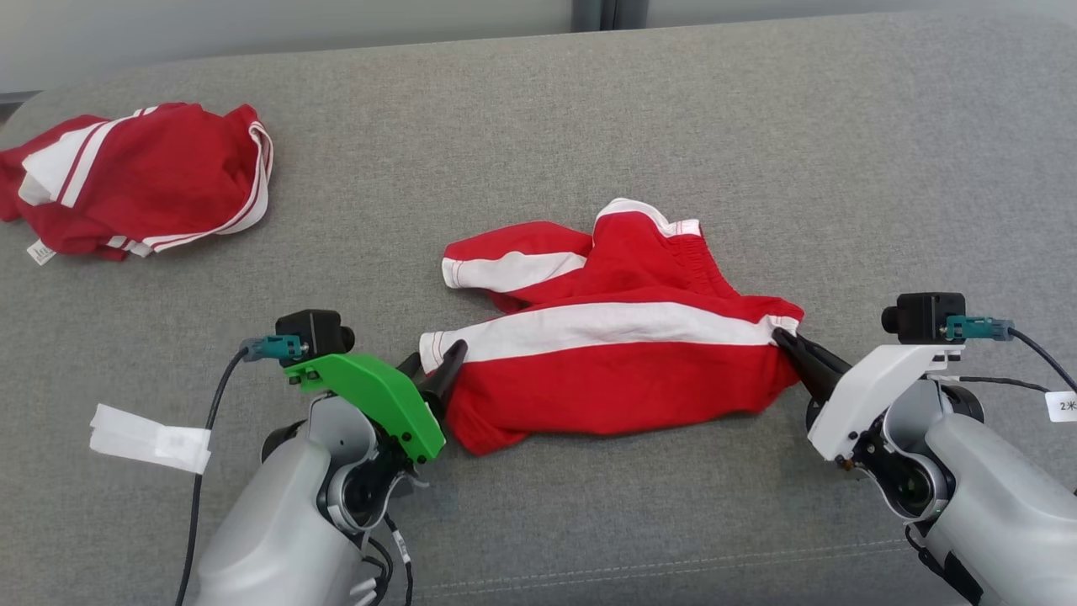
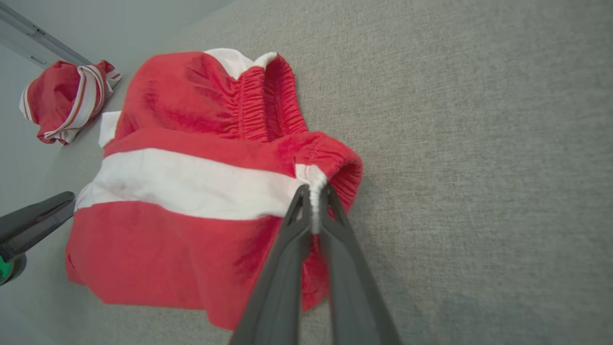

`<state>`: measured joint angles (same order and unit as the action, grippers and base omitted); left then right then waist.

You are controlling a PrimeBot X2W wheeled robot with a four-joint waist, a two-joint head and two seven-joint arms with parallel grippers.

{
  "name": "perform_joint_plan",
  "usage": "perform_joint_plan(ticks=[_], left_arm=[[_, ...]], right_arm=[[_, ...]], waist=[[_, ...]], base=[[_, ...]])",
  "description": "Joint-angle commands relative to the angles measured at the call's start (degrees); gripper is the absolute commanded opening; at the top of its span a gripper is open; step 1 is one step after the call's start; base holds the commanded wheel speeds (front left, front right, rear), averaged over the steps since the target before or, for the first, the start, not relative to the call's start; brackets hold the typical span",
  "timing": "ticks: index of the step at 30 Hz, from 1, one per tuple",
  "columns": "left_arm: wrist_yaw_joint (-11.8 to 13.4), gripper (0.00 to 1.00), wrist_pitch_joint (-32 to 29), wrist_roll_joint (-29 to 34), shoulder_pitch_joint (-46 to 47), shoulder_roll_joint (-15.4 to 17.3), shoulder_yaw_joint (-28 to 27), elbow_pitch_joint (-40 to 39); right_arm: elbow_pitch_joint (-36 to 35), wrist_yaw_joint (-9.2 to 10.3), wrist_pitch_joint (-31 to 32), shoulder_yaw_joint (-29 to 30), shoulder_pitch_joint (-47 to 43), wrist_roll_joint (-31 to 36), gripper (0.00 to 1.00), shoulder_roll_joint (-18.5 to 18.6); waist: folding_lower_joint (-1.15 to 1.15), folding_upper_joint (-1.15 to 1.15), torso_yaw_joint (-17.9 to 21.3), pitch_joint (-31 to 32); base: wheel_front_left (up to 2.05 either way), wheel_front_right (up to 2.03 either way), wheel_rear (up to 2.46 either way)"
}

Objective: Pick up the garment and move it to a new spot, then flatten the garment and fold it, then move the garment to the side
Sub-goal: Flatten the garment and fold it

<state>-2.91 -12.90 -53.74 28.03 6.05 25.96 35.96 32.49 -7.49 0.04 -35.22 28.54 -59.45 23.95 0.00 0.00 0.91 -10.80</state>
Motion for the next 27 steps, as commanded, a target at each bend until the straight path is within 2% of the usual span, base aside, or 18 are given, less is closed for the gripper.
perform_joint_plan(ticks=[1, 3, 12, 13, 15, 18, 19, 20, 27], left_arm=[[-0.3, 1.0, 0.66, -0.16, 1.62, -0.18, -0.47, 0.88], [0.21, 1.0, 1.19, 0.64, 2.47, -0.16, -0.12, 1.96], [-1.86, 1.0, 0.64, -0.19, 4.46, -0.7, 0.94, 3.85], [-1.93, 0.95, 0.68, -0.27, 4.67, -0.69, 0.9, 3.98], [-2.05, 0.54, 0.74, -0.36, 4.86, -0.54, 0.9, 4.22], [-2.22, 0.35, 1.11, -0.57, 5.04, -0.42, 0.74, 4.39], [-2.25, 0.15, 1.24, -0.72, 5.13, -0.42, 0.63, 4.42], [-2.26, 0.0, 1.42, -0.78, 5.2, -0.4, 0.59, 4.45], [-3.04, 0.0, 3.18, -1.39, 5.17, -0.31, 0.11, 3.02]], right_arm=[[0.26, 0.0, -0.38, -0.49, 0.59, -0.62, 0.0, 0.11], [0.42, 0.0, -0.7, -0.9, 1.04, -1.01, 0.0, 0.23], [1.39, 0.0, -2.12, -2.46, 1.94, -2.51, 0.0, 0.67], [1.51, 0.0, -2.28, -2.63, 2.08, -2.61, 0.0, 0.71], [1.67, 0.0, -2.65, -2.97, 2.24, -2.93, 0.0, 0.78], [1.86, 0.0, -2.92, -3.51, 2.46, -3.33, 0.0, 0.89], [1.93, 0.0, -3.1, -3.69, 2.54, -3.47, 0.0, 0.93], [1.96, 0.0, -3.26, -3.87, 2.63, -3.61, 0.0, 0.96], [1.31, 0.0, -4.82, -4.25, 3.59, -4.53, 0.0, 1.44]], waist=[[0.0, 0.0, 0.26, -0.27], [0.0, 0.0, 0.34, -0.46], [0.0, 0.0, 0.33, -1.06], [0.0, 0.0, 0.34, -1.11], [0.0, 0.0, 0.34, -1.21], [0.0, 0.0, 0.34, -1.39], [0.0, 0.0, 0.33, -1.42], [0.0, 0.0, 0.32, -1.44], [0.0, 0.0, 0.22, -1.52]], base=[[0.0, 0.0, 0.0], [0.0, 0.0, 0.0], [0.0, 0.0, 0.0], [0.0, 0.0, 0.0], [0.0, 0.0, 0.0], [0.0, 0.0, 0.0], [0.0, 0.0, 0.0], [0.0, 0.0, 0.0], [0.0, 0.0, 0.0]])
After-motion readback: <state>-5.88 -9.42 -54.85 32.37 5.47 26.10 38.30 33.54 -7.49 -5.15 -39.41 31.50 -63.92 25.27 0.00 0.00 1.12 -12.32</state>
